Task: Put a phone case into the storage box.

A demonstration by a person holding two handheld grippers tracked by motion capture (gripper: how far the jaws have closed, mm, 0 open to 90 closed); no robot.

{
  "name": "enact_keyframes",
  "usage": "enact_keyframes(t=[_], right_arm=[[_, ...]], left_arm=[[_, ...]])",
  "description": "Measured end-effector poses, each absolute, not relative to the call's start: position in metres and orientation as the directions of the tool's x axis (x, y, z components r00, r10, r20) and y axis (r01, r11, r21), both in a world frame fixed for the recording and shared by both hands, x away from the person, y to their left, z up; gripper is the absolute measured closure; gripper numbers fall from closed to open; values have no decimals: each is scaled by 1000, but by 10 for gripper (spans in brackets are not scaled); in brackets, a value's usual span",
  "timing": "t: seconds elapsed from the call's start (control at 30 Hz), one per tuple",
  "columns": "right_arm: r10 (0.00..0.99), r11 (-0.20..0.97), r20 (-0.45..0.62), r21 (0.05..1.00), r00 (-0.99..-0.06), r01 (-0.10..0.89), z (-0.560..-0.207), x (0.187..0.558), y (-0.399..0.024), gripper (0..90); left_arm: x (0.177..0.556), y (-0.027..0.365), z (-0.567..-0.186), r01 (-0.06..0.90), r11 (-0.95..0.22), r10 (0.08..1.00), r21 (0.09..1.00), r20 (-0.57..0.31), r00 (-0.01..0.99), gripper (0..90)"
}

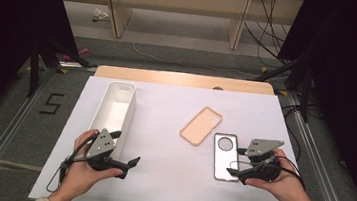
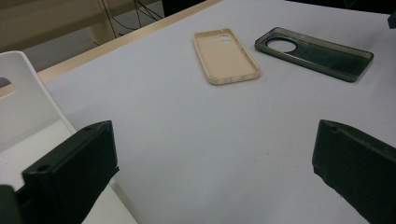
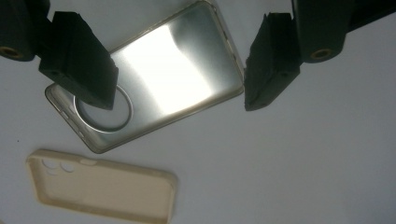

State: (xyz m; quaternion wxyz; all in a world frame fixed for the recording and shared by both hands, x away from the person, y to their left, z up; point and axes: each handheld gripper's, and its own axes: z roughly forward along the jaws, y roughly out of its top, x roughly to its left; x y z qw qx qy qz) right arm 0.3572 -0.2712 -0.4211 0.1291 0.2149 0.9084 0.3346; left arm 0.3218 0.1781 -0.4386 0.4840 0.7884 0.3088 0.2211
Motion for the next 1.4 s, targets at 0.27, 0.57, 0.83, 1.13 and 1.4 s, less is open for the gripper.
enact_keyframes(t=[0.27,0.57,0.83,1.13,1.4], right_arm=[[333,866,-167,444,-928,231,-421,361,-253,299],[217,952,-217,263,-952,157,-428,363,-231,334],[122,988,-216,124,-969,97,-441,363,-218,361],[86,995,-226,66,-970,73,-445,365,-210,385],[69,998,-234,30,-970,64,-448,365,-205,415]], left_arm=[[321,177,-439,272,-341,697,900,48,716,0],[321,176,-439,265,-344,691,901,52,721,2],[320,175,-439,263,-344,688,901,52,724,2],[320,173,-439,261,-348,683,900,53,729,3],[320,173,-439,261,-347,681,901,51,730,4]])
